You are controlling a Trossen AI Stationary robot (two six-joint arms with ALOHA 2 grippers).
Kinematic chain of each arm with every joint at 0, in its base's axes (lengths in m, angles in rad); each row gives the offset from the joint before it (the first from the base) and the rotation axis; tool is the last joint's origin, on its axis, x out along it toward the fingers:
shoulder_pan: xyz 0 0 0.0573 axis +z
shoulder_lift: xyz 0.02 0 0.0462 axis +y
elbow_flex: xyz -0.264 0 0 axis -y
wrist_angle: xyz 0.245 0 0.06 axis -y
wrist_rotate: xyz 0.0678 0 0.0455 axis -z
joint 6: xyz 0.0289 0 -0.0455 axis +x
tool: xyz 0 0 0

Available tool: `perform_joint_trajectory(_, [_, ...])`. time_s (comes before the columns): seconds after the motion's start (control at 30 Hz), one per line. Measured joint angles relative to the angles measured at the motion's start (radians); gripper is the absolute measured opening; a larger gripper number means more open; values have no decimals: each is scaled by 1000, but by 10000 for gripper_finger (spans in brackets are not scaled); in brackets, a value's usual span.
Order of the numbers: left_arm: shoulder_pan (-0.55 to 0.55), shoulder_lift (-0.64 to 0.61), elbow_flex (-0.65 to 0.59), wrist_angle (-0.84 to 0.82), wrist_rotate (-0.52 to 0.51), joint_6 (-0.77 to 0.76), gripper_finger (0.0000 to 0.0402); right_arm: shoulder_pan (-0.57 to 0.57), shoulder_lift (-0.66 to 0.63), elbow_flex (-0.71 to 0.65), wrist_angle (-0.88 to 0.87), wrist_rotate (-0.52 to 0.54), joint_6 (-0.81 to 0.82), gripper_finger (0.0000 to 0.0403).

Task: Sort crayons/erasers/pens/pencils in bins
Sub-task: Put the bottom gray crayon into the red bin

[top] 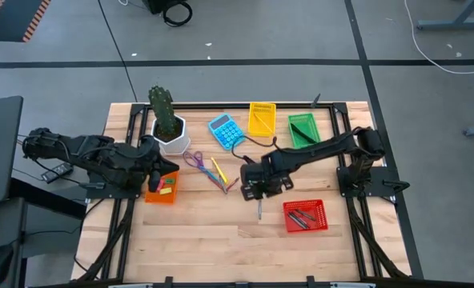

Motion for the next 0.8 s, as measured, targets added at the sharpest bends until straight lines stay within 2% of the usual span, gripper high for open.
perform_joint_trajectory(0.2, [0, 0, 0, -1, -22, -20, 39, 40, 1, -76, 105, -7, 209, 174])
perform_joint_trajectory(0.37, [0, 0, 0, -2, -55, -61, 56, 57, 1, -96, 205, -9, 257, 174])
perform_joint_trajectory(0.53, [0, 0, 0, -1, -57, -68, 76, 72, 1, -57, 221, -7, 286, 174])
perform_joint_trajectory(0.7, [1, 0, 0, -1, -57, -75, 89, 83, 1, 43, 383, 95, 289, 174])
perform_joint_trajectory(0.8, [0, 0, 0, -1, -57, -81, 94, 84, 1, 124, 399, 178, 303, 174])
